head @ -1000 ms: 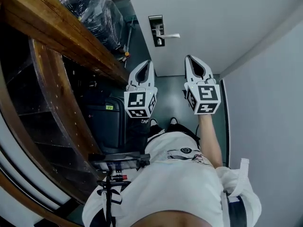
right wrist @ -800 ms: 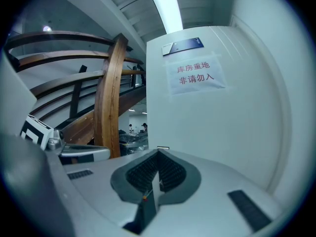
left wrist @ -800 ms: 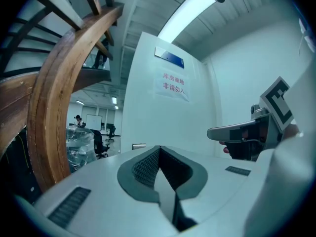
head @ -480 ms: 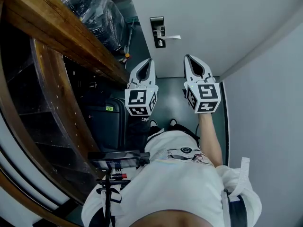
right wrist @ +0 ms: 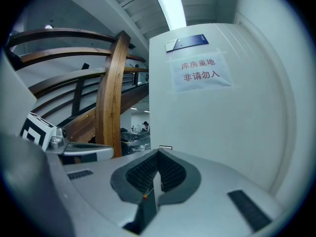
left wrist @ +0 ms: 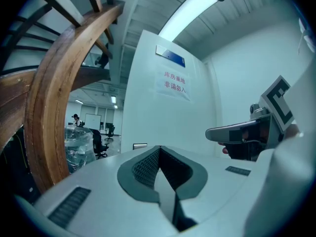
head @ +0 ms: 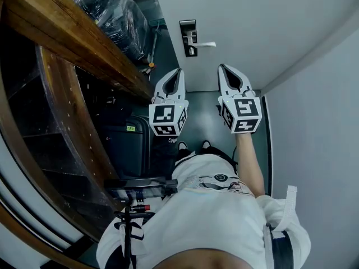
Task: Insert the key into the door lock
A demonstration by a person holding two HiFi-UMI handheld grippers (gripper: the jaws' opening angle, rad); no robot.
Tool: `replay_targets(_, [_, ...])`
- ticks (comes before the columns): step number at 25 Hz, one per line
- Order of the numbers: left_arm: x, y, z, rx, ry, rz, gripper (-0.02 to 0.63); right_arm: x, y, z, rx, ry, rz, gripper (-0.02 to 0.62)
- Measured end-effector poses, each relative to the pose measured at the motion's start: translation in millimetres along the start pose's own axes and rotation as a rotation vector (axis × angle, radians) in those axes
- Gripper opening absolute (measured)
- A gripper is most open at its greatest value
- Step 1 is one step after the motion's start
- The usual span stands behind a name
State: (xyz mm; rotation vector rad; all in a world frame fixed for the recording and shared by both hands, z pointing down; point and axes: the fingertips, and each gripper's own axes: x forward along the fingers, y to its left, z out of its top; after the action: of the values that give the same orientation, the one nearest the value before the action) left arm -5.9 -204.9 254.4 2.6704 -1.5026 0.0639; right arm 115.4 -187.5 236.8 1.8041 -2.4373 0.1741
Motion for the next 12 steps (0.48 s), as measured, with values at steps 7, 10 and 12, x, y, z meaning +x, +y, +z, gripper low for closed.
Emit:
replay_targets(7, [3.8,1.3,-1.3,-0.002,0.002,-0.002,0.002,3.6,-0.7,-3.5,-0.005,0.01,0.001,0.005])
replay_targets(10, [4.3,3.0,-1.3,-0.004,0.002,-0.001,0.002,5.5,1.2,-3.4,-0.009,0.011,0.004,0.005])
replay_targets(12, [5.1,3.3,-1.8,-0.003,0.002,-0.003,0.002,6.7,1.3,-4.5,-0.008,0.011,0.005,0.005])
